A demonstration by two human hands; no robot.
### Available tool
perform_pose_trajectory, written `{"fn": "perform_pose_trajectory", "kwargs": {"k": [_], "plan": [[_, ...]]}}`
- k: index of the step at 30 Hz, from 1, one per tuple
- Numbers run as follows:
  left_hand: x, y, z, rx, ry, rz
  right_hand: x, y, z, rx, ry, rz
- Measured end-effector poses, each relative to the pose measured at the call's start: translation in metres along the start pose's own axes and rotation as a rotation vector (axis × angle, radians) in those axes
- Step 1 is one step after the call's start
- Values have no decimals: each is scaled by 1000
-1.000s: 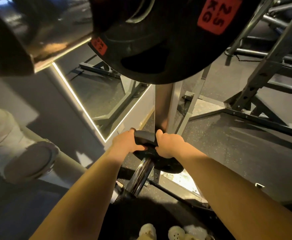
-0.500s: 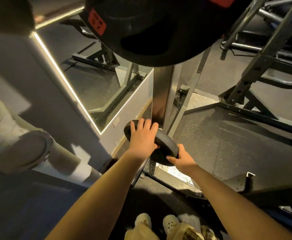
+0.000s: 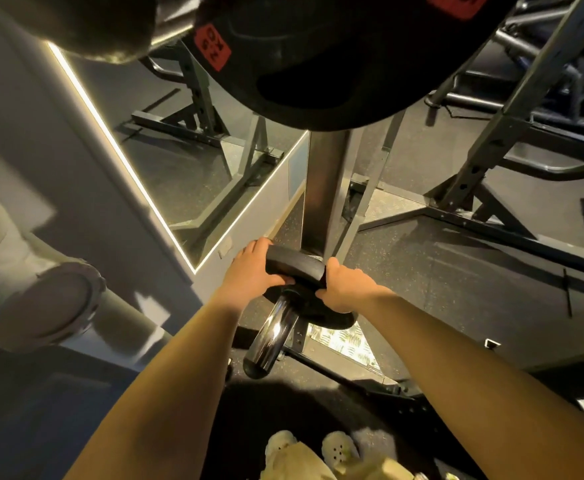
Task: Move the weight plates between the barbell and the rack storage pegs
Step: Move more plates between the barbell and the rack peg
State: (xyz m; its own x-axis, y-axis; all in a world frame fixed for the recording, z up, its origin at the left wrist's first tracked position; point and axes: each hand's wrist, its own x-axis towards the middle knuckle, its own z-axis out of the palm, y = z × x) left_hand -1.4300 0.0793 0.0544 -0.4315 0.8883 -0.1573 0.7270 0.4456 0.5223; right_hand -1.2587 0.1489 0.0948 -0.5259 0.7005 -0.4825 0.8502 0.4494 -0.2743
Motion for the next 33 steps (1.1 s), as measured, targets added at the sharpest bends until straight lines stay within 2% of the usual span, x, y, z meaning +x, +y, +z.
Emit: {"fn": "perform_pose_trajectory", "kwargs": {"k": [6, 11, 15, 21, 24, 28, 33], "plan": [[-5, 12, -1, 105, 24, -7, -5, 16, 13, 91, 65, -28], [-20, 43, 6, 392, 114, 103, -10, 43, 33, 398, -75, -3], [-31, 59, 24, 545, 185, 128, -14, 53, 52, 571, -73, 19], [-30, 50, 22, 450, 190, 162, -12, 53, 39, 418, -141, -6], [-29, 35, 15, 299, 179, 172, -11, 41, 28, 252, -91, -11], [-16, 9, -2, 18, 10, 73, -11, 15, 16, 84, 13, -32], [-4, -9, -4, -109, -63, -7, -11, -1, 15, -10, 105, -53]]}}
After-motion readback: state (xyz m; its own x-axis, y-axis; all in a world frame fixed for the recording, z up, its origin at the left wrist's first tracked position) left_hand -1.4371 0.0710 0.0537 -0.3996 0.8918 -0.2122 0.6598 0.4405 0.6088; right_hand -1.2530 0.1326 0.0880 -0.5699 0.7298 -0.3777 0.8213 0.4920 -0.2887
